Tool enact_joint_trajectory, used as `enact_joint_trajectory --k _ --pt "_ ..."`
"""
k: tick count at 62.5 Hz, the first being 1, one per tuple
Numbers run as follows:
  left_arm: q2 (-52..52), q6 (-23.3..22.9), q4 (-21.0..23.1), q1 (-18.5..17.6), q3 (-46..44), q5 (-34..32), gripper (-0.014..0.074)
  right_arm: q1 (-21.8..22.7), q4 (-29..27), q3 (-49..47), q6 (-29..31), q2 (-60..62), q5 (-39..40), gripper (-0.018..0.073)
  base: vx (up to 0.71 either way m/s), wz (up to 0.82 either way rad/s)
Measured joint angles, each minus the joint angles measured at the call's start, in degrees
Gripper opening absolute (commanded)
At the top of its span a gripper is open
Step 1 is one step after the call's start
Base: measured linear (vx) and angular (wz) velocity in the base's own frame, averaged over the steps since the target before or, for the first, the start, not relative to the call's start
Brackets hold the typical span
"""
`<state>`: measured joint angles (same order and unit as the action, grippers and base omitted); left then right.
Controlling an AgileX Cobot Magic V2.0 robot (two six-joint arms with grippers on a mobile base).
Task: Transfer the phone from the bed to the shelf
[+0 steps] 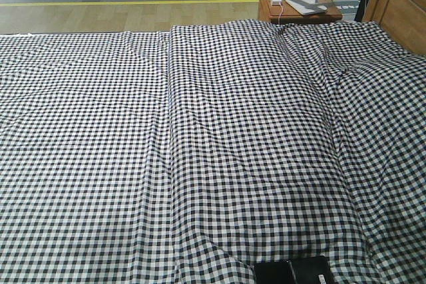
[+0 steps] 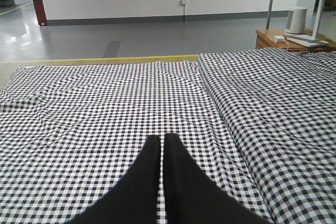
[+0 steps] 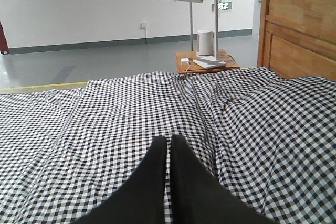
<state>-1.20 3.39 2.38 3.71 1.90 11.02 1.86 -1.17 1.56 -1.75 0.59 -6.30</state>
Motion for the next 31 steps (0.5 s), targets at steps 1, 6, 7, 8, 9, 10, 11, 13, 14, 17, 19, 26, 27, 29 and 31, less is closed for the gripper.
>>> enact_joint_trajectory --k 1,6,7,8,9,10,11,13,14,17,19,26,27,29,31 --pt "0.0 0.0 0.0 0.0 0.0 0.0 0.0001 0.0 0.0 0.0 0.0 0.0 0.0 -0.0005 0.0 0.0" --pt "0.0 0.0 0.0 0.0 0.0 0.0 0.0001 0.0 0.0 0.0 0.0 0.0 0.0 -0.0005 0.0 0.0" --pt "0.0 0.0 0.0 0.0 0.0 0.0 0.0001 0.0 0.0 0.0 0.0 0.0 0.0 -0.0005 0.0 0.0" --pt "0.0 0.0 0.0 0.0 0.0 0.0 0.0001 0.0 0.0 0.0 0.0 0.0 0.0 -0.0005 0.0 0.0" --pt "0.0 0.0 0.0 0.0 0.0 0.0 0.0001 0.0 0.0 0.0 0.0 0.0 0.0 -0.0005 0.0 0.0" --pt "0.0 0.0 0.0 0.0 0.0 0.0 0.0001 0.0 0.0 0.0 0.0 0.0 0.0 -0.0005 0.0 0.0" --pt "0.0 0.0 0.0 0.0 0.0 0.0 0.0001 0.0 0.0 0.0 0.0 0.0 0.0 -0.0005 0.0 0.0" --pt "0.0 0.0 0.0 0.0 0.0 0.0 0.0001 0.0 0.0 0.0 0.0 0.0 0.0 -0.0005 0.0 0.0" --pt "0.0 0.0 0.0 0.0 0.0 0.0 0.0001 0.0 0.0 0.0 0.0 0.0 0.0 -0.0005 0.0 0.0" --pt "0.0 0.0 0.0 0.0 0.0 0.0 0.0001 0.0 0.0 0.0 0.0 0.0 0.0 -0.0005 0.0 0.0" --pt "0.0 0.0 0.0 0.0 0.0 0.0 0.0001 0.0 0.0 0.0 0.0 0.0 0.0 -0.0005 0.0 0.0" --pt "0.0 0.0 0.0 0.0 0.0 0.0 0.0001 0.0 0.0 0.0 0.0 0.0 0.0 -0.0005 0.0 0.0" --pt "0.0 0.0 0.0 0.0 0.0 0.0 0.0001 0.0 0.0 0.0 0.0 0.0 0.0 -0.0005 0.0 0.0" --pt "0.0 0.0 0.0 0.0 0.0 0.0 0.0001 0.0 0.0 0.0 0.0 0.0 0.0 -0.0005 0.0 0.0" --pt "0.0 0.0 0.0 0.0 0.0 0.0 0.0001 0.0 0.0 0.0 0.0 0.0 0.0 -0.0005 0.0 0.0"
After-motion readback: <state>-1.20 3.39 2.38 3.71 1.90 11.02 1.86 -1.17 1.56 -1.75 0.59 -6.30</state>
